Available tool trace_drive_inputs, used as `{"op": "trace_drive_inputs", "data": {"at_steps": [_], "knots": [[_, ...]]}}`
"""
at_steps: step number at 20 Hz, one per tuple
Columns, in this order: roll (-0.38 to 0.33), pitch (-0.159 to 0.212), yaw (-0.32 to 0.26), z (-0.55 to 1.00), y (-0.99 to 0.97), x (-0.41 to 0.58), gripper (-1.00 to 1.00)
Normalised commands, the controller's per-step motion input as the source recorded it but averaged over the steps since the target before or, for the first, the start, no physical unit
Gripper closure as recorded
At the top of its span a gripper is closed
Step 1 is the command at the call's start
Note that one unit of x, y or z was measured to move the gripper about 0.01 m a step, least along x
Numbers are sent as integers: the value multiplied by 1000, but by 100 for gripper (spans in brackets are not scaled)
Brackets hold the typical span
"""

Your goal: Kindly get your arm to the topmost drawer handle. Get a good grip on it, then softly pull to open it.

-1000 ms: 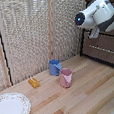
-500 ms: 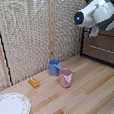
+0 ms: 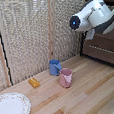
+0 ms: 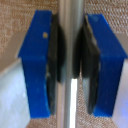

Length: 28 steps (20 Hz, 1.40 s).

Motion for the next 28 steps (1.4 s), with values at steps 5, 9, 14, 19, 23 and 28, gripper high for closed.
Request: {"op": "trace_drive_inputs", "data": {"at_steps": [5,9,14,19,23,28], "knots": [[-22,71,-2,-82,890,303,100],[-97,19,-2,-16,877,105,100],[-56,83,4,-4,490,310,-100],[-5,24,-3,-1,221,82,-100],[31,-12,-13,86,246,-58,-100],[213,0,-25,349,173,0,-100]]}}
